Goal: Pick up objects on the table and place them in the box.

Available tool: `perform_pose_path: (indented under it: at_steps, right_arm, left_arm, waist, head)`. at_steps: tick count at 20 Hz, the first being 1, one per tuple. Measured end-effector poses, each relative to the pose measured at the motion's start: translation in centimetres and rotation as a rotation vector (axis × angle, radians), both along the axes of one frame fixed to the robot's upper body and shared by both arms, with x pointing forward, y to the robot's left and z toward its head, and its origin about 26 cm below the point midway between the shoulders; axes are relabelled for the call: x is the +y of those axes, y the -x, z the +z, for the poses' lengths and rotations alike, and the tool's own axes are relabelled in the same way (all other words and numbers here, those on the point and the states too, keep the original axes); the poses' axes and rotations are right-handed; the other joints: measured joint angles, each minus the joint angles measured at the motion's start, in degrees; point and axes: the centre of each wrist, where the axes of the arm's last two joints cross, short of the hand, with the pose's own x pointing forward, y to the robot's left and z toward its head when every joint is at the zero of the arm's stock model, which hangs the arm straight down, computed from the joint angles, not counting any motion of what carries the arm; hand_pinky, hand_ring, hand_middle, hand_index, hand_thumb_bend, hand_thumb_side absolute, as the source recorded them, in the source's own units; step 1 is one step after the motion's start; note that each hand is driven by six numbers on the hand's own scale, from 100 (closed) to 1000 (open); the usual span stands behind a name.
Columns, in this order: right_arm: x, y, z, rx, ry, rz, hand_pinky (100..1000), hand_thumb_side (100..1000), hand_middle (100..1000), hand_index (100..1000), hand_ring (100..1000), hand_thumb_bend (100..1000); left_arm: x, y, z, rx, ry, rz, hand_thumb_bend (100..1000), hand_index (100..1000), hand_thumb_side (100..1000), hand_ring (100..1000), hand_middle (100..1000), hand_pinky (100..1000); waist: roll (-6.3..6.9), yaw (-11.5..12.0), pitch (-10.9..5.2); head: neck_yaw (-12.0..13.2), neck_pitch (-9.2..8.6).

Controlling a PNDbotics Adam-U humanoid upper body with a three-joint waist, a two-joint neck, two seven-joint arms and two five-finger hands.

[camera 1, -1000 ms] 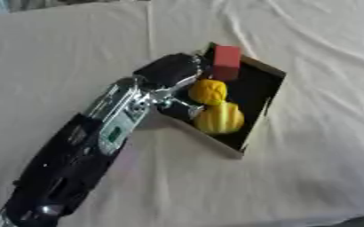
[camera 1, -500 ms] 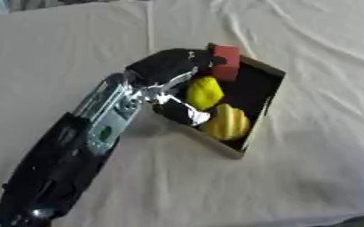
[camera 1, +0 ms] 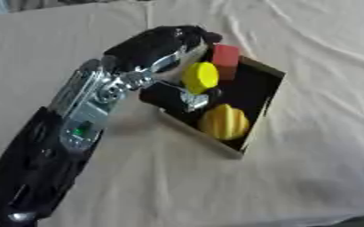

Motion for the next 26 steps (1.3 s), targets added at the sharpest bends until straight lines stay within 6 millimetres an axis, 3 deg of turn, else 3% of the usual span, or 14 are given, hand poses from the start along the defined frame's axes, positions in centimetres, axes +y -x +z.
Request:
perform_pose_path:
  at_steps: [4,6,7,10,11,15,21,25,26]
  right_arm:
    - [0.0,0.0,0.0,0.001,-0.002,0.0,1000,470,658,772,868,100]
    - [0.1,0.0,-0.1,0.002,-0.007,0.002,1000,470,658,772,868,100]
    - [0.2,0.0,-0.2,0.003,-0.009,0.003,1000,470,659,773,868,100]
    - [0.2,0.0,-0.2,0.003,-0.012,0.003,1000,470,659,773,868,100]
    - [0.2,0.0,-0.2,0.002,-0.012,0.003,1000,470,660,773,868,100]
    - [0.1,0.0,-0.1,-0.008,-0.019,0.001,1000,470,661,773,867,100]
    - [0.0,0.0,-0.1,-0.031,-0.032,-0.004,1000,470,661,773,866,100]
    - [-0.1,0.0,0.0,-0.043,-0.039,-0.007,1000,470,661,773,866,100]
    - [-0.1,0.0,0.0,-0.045,-0.039,-0.008,1000,470,661,773,866,100]
  left_arm:
    - [0.2,0.7,0.7,0.004,0.008,-0.021,283,974,624,876,824,907]
    - [0.3,0.8,0.7,0.017,0.01,-0.03,232,961,620,869,817,899]
    - [0.4,0.8,0.7,0.025,0.019,-0.032,100,951,577,856,812,884]
    - [1.3,1.4,1.3,0.023,0.103,-0.033,100,938,484,835,799,862]
    - [1.9,1.7,1.7,0.014,0.148,-0.029,100,929,448,824,791,853]
    - [5.4,2.9,2.8,-0.029,0.358,0.032,100,888,491,791,754,815]
    - [10.9,4.2,2.7,-0.062,0.681,0.13,100,877,511,769,735,784]
    - [14.1,4.4,2.3,-0.125,0.922,0.182,100,875,554,763,728,771]
    - [14.8,4.4,2.2,-0.141,0.977,0.191,100,874,629,763,728,771]
  waist:
    - [-0.02,0.0,-0.13]
    - [-0.05,0.0,-0.13]
    - [-0.07,0.0,-0.13]
    - [-0.08,-0.1,-0.15]
    - [-0.08,-0.1,-0.18]
    - [-0.08,-0.1,-0.3]
    - [-0.62,-0.1,-0.29]
    - [-1.0,-0.1,-0.08]
    - [-1.08,-0.1,0.02]
  head:
    - [0.0,0.0]
    - [0.0,-0.01]
    - [0.0,-0.01]
    - [-0.2,-0.04]
    - [-0.3,-0.04]
    - [-1.0,-0.04]
    - [-2.5,-0.07]
    - [-3.2,-0.46]
    - [-3.3,-0.51]
